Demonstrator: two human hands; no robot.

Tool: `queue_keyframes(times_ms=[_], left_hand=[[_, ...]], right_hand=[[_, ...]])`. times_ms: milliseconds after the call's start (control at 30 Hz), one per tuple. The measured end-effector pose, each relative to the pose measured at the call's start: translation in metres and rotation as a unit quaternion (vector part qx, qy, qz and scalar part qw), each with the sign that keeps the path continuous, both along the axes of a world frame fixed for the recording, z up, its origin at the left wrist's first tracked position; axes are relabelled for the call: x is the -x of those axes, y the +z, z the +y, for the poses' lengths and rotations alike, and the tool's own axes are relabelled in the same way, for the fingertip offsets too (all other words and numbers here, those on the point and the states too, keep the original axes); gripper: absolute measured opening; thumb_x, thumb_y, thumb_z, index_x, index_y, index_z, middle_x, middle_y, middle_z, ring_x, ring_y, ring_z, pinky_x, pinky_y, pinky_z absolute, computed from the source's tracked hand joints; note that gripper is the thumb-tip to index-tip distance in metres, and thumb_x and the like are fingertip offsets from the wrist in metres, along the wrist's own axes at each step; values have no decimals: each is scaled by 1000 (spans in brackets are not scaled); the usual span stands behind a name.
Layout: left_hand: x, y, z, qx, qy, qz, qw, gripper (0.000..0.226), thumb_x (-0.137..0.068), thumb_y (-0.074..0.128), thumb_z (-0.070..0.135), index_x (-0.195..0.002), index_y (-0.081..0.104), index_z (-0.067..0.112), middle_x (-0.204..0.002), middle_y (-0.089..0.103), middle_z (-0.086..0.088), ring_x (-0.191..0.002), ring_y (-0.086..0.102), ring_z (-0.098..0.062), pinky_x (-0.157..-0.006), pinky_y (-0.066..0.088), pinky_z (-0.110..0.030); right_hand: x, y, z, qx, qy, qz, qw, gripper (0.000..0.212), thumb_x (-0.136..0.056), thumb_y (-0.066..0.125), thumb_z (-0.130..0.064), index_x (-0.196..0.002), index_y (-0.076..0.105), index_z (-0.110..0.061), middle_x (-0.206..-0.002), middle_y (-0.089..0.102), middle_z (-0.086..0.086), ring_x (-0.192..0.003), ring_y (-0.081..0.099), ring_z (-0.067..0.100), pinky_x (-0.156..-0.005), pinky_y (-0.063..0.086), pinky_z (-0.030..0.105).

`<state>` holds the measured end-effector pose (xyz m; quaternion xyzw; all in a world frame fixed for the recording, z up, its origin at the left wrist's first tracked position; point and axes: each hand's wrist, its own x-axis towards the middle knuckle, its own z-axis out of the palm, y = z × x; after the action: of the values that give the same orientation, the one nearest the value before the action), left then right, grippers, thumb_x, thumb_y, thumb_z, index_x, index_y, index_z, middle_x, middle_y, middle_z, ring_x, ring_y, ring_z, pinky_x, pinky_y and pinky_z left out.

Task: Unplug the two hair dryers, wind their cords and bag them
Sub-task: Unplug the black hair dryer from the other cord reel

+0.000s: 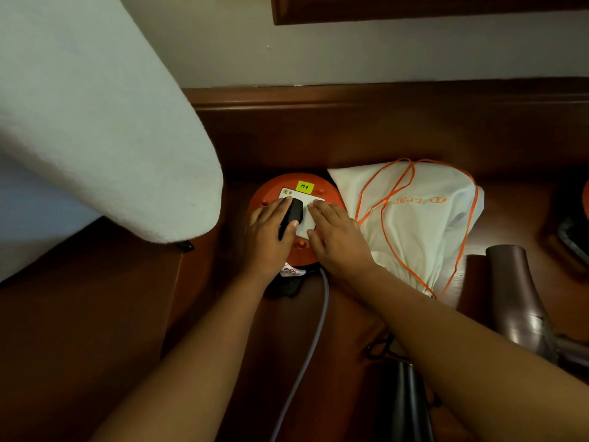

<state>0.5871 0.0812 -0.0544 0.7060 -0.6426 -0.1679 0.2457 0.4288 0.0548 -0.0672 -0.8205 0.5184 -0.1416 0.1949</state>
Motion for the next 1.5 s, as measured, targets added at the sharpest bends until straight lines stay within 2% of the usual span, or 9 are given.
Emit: queue_keyframes(times_ms=[167,533,700,867,1033,1133,1267,1367,1500], left_hand=[[-1,-1,0,-4,1,6,1000,50,-91,49,33,-136,53,12,-138,54,-9,-127,45,-31,-103,37,-38],[-3,-5,-1,13,-5,2,1000,49,-90,52,32,-135,54,12,-136,57,-8,-123,47,-31,-100,40,-39],[-1,-5,-1,14,1,16,1000,48,-91,54,29,-136,53,13,-137,56,-8,-124,45,-30,-100,38,-36],[0,1,0,2,6,56,998,48,-92,62,21,-139,50,15,-139,53,-6,-128,40,-27,-106,36,-36],[-10,20,-1,-40,-8,148,988,50,-92,61,12,-140,49,15,-142,49,-8,-133,40,-23,-109,31,-29],[-20,22,0,-45,-14,60,997,51,-93,57,12,-143,44,17,-148,42,-7,-137,32,-25,-111,27,-33],[-30,21,1,-98,-33,-59,993,59,-95,54,19,-150,30,22,-160,18,-3,-147,9,-26,-118,15,-40],[-38,22,-1,-142,-52,-70,986,63,-96,54,27,-152,23,28,-162,7,0,-148,2,-28,-118,12,-43],[-42,20,-1,-189,-68,-32,979,65,-97,54,29,-152,20,29,-162,2,3,-148,3,-28,-119,13,-46]], right_hand=[[0,-1,-1,-10,0,20,1000,63,-91,23,-46,-147,33,-17,-152,35,3,-140,30,20,-108,32,41],[0,2,-3,-3,-6,10,1000,57,-95,43,-39,-146,33,-15,-153,33,5,-138,31,22,-106,31,41],[-2,5,-2,-9,-18,5,1000,59,-93,38,-41,-146,35,-16,-153,34,4,-137,32,22,-106,32,41],[-3,14,0,-29,-26,-18,999,63,-88,41,-45,-144,39,-15,-151,37,5,-136,32,23,-108,32,42],[-6,30,-8,-84,-24,-49,995,67,-89,55,-47,-144,37,-13,-149,38,7,-137,31,25,-111,30,42],[-13,40,-13,-82,2,-56,995,69,-87,63,-37,-144,35,-9,-149,38,11,-138,32,27,-113,25,36],[-24,52,-18,-100,56,-60,992,71,-85,67,-21,-144,33,-5,-147,40,16,-137,34,30,-110,23,29],[-27,54,-23,-127,78,-58,987,69,-83,69,-16,-143,35,-4,-143,45,17,-132,39,30,-104,28,26],[-27,46,-26,-125,81,-40,988,73,-83,69,-19,-145,33,-6,-144,44,15,-133,38,30,-108,29,30]])
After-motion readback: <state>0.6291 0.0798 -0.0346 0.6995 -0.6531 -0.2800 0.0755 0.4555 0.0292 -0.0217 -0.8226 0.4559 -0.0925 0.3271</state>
